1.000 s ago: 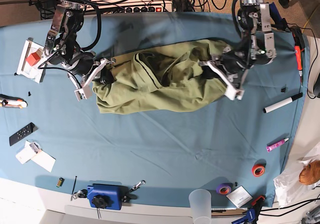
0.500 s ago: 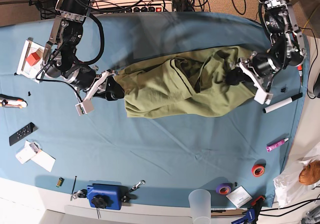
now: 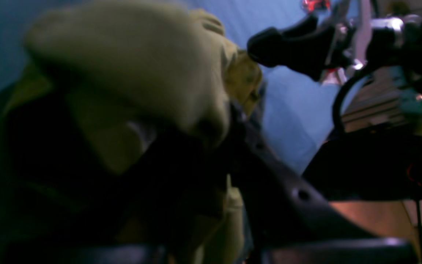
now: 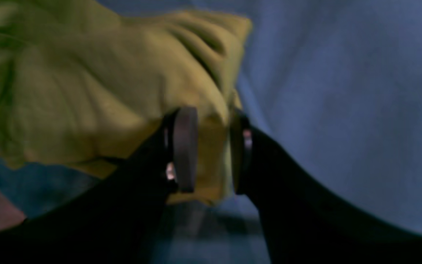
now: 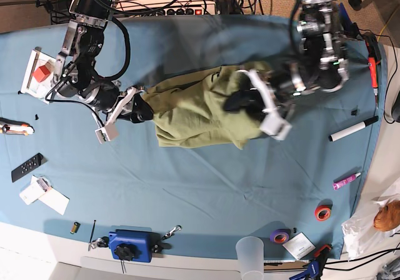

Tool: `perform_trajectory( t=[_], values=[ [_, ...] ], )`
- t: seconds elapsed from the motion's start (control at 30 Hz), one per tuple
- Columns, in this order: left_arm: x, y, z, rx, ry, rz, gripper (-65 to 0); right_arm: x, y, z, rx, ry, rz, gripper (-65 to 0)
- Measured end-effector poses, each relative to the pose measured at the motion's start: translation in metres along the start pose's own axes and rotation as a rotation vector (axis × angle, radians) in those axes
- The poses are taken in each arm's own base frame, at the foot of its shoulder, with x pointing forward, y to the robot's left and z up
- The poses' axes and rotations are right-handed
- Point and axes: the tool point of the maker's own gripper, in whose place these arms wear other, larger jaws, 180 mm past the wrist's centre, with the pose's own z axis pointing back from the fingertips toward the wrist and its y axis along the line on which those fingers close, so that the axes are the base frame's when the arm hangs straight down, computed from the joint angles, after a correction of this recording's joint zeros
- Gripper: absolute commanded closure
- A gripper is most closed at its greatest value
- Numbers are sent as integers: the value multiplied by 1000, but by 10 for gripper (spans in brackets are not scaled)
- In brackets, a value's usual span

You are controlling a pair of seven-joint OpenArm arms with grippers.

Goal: Layout the t-shirt on the table in an organized manner, then fold the t-shirt properly
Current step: 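Grasp the bunched end with the left gripper and fold it toward the right gripper, then press the folded bundle down with the left gripper and release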

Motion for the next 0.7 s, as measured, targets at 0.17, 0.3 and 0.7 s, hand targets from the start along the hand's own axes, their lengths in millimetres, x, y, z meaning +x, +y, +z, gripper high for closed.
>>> perform_trajectory(
  t=[0.17,0.3,0.7],
  values=[
    [36,-23,-33,2,-64,-69,0,1,-16,10,-50,-19,-28,-160],
    [41,-34,-54,49,-30,-156,0,2,-45,32,-139,-70,-88,-160],
    [0,-43,-104,133,135,-251,-223,-8,-82,69,-256,-123,-190,-160]
  ],
)
